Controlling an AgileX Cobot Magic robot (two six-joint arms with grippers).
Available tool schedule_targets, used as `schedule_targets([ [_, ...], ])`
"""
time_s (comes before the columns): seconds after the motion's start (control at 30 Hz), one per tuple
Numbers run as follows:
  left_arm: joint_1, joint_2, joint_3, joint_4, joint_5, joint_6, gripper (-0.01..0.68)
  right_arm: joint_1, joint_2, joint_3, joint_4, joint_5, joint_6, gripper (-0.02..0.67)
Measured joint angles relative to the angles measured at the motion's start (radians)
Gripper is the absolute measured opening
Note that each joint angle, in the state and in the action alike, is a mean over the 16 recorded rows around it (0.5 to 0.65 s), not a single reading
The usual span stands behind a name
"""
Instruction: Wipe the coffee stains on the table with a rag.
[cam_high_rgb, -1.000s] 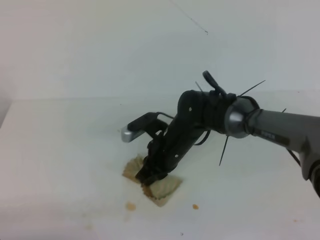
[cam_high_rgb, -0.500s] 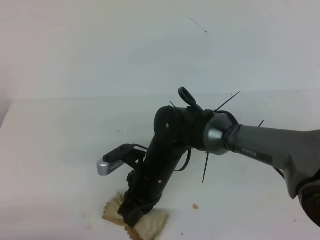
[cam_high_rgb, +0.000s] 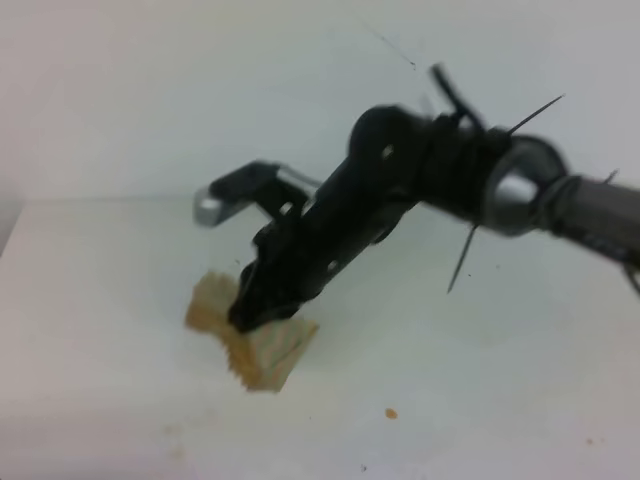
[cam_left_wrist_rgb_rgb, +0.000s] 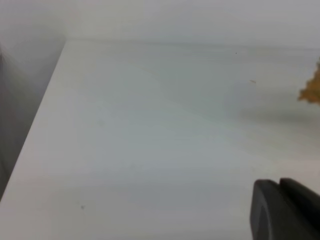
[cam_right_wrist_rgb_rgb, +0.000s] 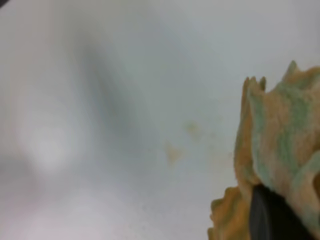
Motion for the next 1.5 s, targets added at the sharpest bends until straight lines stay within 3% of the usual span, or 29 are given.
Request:
schedule_targets([
  [0.27, 0.0, 0.0, 0.0, 0.0, 0.0, 0.0, -0.003, -0.181, -0.209, 0.158, -0.025, -0.014, 0.01, 0.0],
  [0.67, 0.0, 0.0, 0.0, 0.0, 0.0, 0.0, -0.002, -0.48, -0.447, 0.61, -0.055, -0.217, 0.012, 0.0],
  [1.07, 0.0, 0.0, 0.0, 0.0, 0.0, 0.0, -0.002, -0.562, -0.474, 0.874, -0.042, -0.461, -0.022, 0.007],
  [1.23, 0.0, 0.0, 0.0, 0.0, 0.0, 0.0, -0.002, -0.562, -0.474, 0.896, -0.023, -0.479, -0.061, 0.069],
  [1.5, 0.0, 0.0, 0.0, 0.0, 0.0, 0.0, -0.002, -0.562, -0.487, 0.888, 0.011, -0.438, -0.111, 0.28],
])
